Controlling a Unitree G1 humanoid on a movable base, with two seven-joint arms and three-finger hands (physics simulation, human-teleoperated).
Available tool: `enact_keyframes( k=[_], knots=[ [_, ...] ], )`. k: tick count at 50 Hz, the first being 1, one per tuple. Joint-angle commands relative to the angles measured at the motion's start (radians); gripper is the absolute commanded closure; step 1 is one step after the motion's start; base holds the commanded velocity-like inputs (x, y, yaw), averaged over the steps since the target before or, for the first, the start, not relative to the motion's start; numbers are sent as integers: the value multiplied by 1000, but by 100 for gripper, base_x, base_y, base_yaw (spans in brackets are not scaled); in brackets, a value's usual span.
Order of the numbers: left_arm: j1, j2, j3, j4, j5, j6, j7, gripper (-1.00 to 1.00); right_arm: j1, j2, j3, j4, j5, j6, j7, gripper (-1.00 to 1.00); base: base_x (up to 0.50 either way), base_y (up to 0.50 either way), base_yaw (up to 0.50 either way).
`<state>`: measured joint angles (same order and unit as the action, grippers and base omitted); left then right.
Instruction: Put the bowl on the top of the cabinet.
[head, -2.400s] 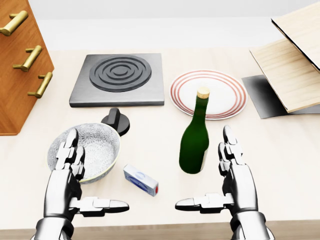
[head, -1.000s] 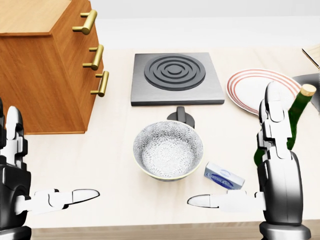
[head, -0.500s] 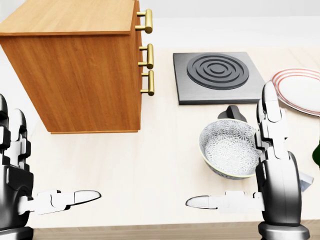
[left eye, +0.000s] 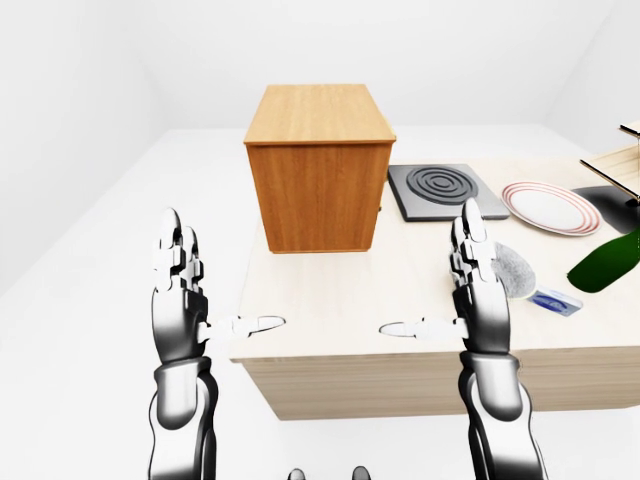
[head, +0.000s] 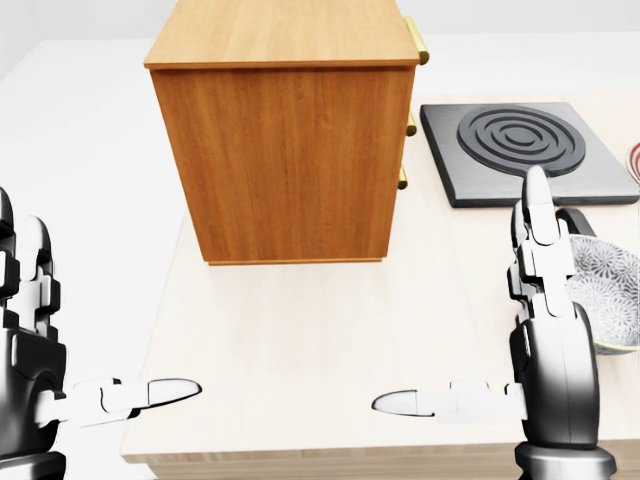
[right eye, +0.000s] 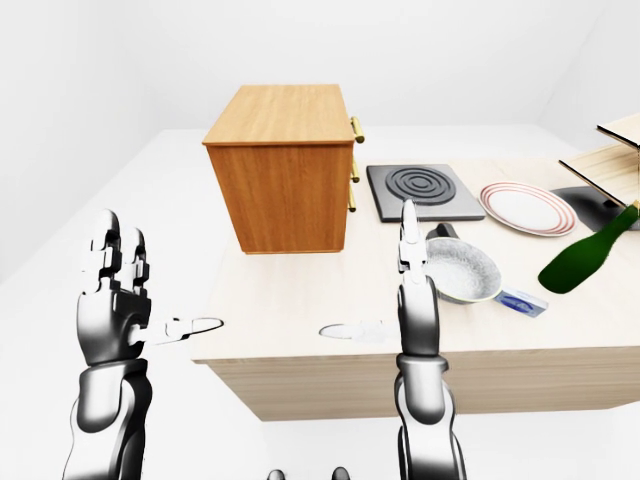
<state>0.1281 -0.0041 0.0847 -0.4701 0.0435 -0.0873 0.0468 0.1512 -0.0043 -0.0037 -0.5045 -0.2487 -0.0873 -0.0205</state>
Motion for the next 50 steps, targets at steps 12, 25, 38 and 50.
enact_keyframes(
  k=[12, 25, 38, 50],
  knots=[
    [-5, 3, -3, 32, -1, 0, -2, -100, -7, -2, 6, 39, 17, 0, 9, -100, 0, 20, 0],
    [-4, 1, -6, -24, -1, 0, -8, -100, -11, -2, 8, 42, 18, 0, 8, -100, 6, 0, 0],
    [0, 1, -9, -35, 0, 0, -10, -100, -7, -2, 6, 37, 20, 0, 8, -100, 42, 0, 0],
    [0, 1, -12, -25, -1, 0, -14, -100, -8, -3, 6, 44, 20, 0, 11, -100, 47, 0, 0]
  ],
)
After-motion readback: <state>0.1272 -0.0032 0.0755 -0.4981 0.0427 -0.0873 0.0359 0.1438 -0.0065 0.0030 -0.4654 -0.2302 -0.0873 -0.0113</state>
